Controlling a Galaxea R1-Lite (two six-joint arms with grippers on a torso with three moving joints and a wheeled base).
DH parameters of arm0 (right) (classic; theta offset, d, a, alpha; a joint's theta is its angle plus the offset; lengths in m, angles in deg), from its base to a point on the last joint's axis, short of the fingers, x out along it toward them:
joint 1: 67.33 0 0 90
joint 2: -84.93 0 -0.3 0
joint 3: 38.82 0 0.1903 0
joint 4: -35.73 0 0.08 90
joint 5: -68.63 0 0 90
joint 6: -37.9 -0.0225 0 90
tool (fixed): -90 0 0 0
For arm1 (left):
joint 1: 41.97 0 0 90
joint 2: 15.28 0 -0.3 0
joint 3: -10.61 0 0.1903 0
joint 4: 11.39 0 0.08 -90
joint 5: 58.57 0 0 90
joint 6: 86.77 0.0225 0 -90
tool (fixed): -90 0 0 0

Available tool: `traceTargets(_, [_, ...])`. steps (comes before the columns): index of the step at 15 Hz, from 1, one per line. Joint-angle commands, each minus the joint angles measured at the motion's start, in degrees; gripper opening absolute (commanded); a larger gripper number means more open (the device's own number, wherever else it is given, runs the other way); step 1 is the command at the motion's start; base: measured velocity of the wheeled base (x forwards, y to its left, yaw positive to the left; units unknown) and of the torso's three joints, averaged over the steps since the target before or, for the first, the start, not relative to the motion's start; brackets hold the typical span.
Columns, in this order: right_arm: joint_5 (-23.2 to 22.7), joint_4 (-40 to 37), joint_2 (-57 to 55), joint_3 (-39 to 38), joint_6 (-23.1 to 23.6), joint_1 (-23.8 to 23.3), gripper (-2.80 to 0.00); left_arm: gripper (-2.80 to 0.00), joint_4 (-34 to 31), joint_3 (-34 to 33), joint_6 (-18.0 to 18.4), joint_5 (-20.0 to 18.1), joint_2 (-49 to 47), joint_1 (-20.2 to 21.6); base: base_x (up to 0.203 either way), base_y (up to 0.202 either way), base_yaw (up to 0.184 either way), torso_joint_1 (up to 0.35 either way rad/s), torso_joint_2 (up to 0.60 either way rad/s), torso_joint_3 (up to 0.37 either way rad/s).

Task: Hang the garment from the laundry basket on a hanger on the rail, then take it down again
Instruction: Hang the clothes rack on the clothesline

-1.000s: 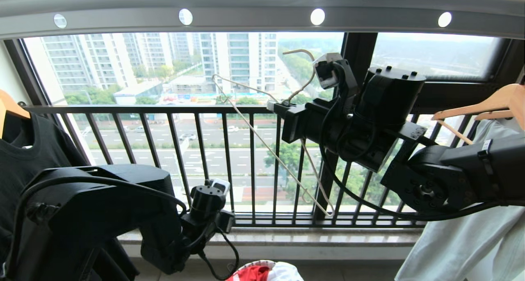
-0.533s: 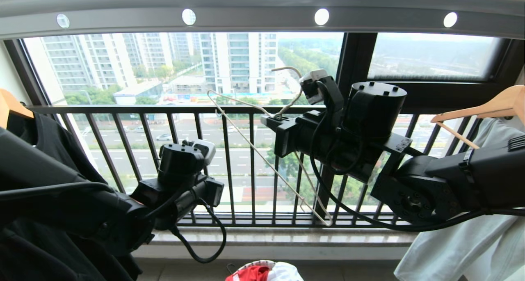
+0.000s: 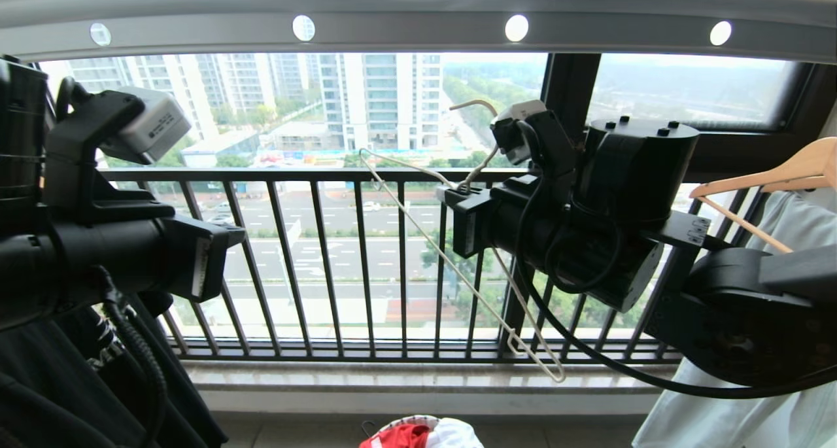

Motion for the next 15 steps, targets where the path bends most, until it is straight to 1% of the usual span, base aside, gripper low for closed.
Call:
traceTargets(1, [4.26, -3.97, 4.8, 1.98, 2.63, 0.13, -2.8, -2.8, -2.72, 1.84, 0.39, 0.51, 7.99, -0.43, 0.0, 0.0, 0.0, 0.0, 0.0, 0.0])
traceTargets(4, [8.23, -5.35, 6.12, 2.76, 7.17, 0.03, -2.8, -2.8, -2.81, 2.58, 1.45, 0.55, 11.96, -0.45, 0.0, 0.0, 0.0, 0.0, 0.0, 0.0])
traceTargets(8, [12.52, -5.28, 5.35, 6.02, 11.74, -0.04, -2.8, -2.8, -2.73, 2.96, 1.9, 0.54, 13.58, -0.45, 0.0, 0.0, 0.0, 0.0, 0.0, 0.0])
traceTargets(11, [13.35, -6.16, 5.51, 7.79, 12.33, -0.48, -2.8, -2.8, -2.64, 2.96, 2.29, 0.54, 14.4, -0.5, 0.0, 0.0, 0.0, 0.0, 0.0, 0.0])
traceTargets(15, [14.78, -7.55, 5.23, 8.25, 12.68, -2.59, -2.8, -2.8, -2.82, 3.4, 2.38, 0.54, 14.67, -0.45, 0.0, 0.0, 0.0, 0.0, 0.0, 0.0])
